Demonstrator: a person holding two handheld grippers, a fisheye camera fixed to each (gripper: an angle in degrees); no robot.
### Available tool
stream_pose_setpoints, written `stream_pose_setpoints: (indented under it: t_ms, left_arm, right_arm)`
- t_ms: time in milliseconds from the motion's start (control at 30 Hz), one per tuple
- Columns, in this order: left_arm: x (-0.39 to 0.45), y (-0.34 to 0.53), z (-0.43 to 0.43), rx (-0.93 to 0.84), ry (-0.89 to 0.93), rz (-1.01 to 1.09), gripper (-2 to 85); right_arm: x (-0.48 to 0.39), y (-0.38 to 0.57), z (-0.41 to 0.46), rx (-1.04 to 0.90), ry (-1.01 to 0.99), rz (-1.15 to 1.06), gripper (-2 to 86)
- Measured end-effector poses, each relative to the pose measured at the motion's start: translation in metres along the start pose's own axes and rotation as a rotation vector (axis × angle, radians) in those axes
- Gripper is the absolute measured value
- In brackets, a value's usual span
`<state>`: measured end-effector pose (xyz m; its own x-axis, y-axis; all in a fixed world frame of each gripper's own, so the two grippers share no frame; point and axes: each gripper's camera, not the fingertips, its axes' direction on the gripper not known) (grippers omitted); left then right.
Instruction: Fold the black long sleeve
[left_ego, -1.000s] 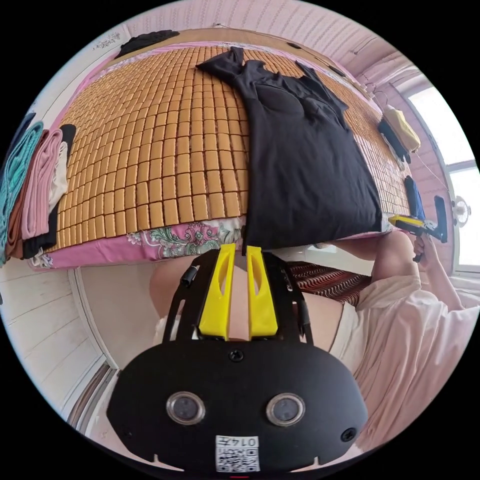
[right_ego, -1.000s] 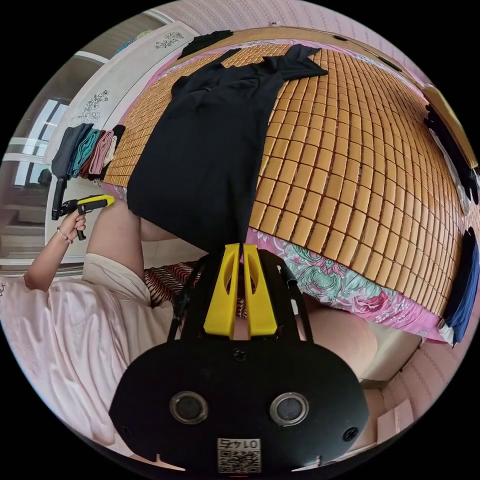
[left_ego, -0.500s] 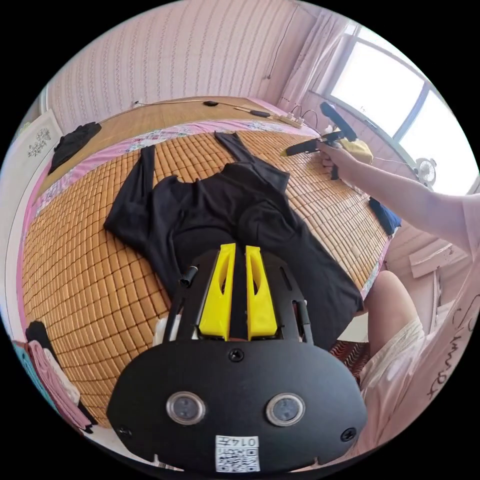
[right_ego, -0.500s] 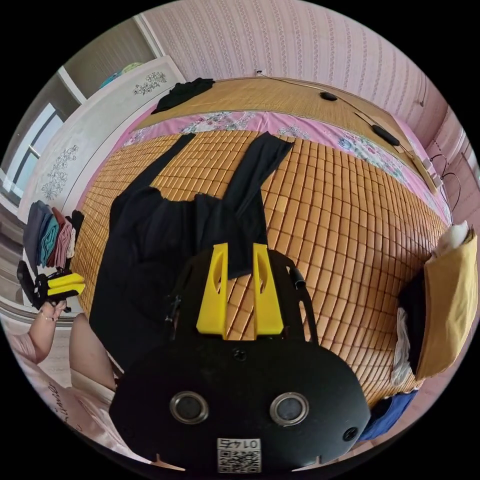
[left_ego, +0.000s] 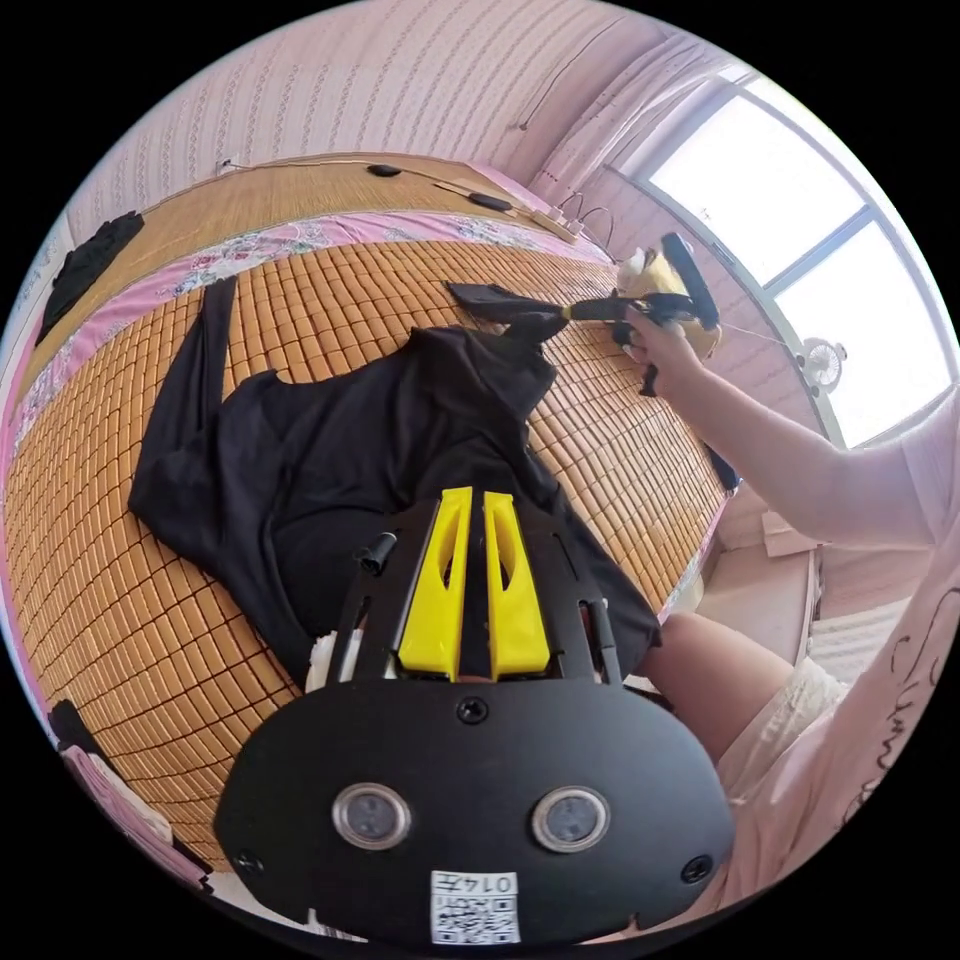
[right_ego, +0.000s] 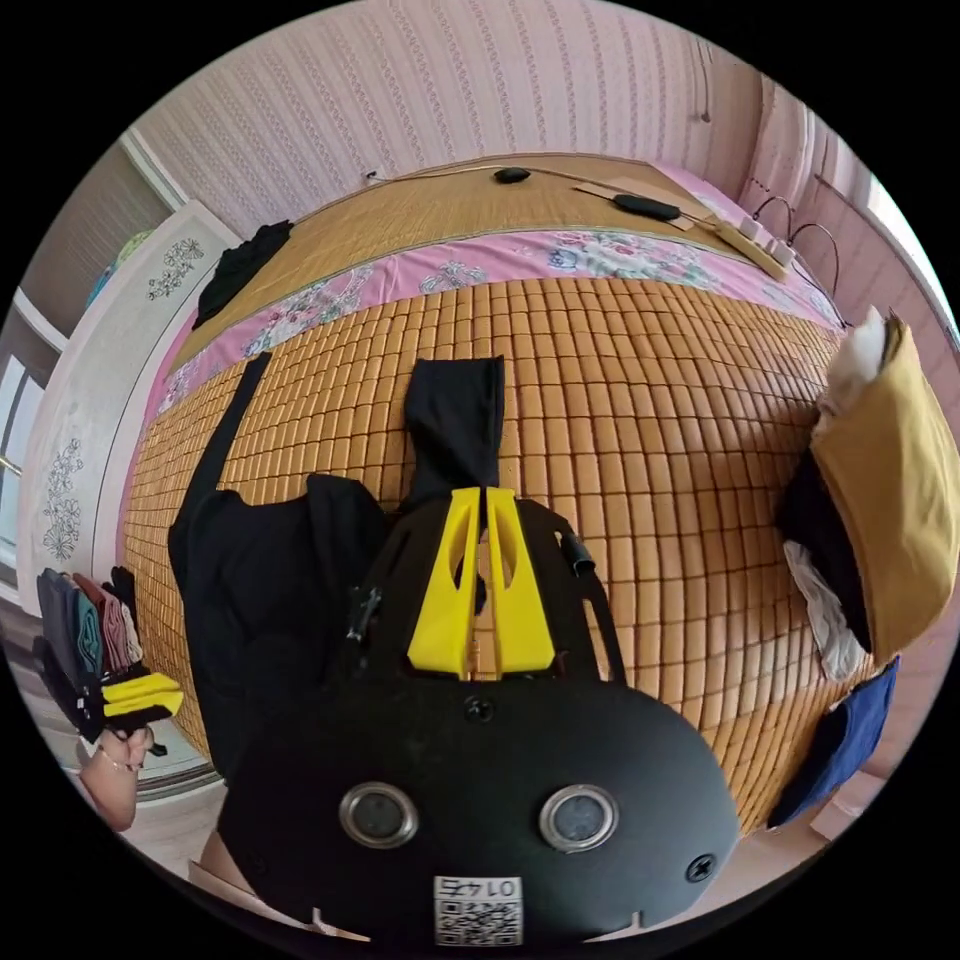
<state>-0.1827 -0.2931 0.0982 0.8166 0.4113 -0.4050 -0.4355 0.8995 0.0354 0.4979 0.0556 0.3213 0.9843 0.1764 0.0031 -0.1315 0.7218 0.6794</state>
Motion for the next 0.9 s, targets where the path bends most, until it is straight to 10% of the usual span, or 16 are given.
stream_pose_setpoints:
  t_ms: [500, 900]
  left_arm:
    - [0.052, -0.21, 0.069, -0.063, -0.101, 0.158, 6.3]
    - [0.072, -0.255, 0.115, -0.202, -0.189, 0.176, -0.1]
  right_arm:
    - [0.118, 0.083, -0.014, -0.059, -0.015, 0.313, 11.8]
    - [0.139, 0.125, -0.007, -0.135, 0.001, 0.295, -0.4]
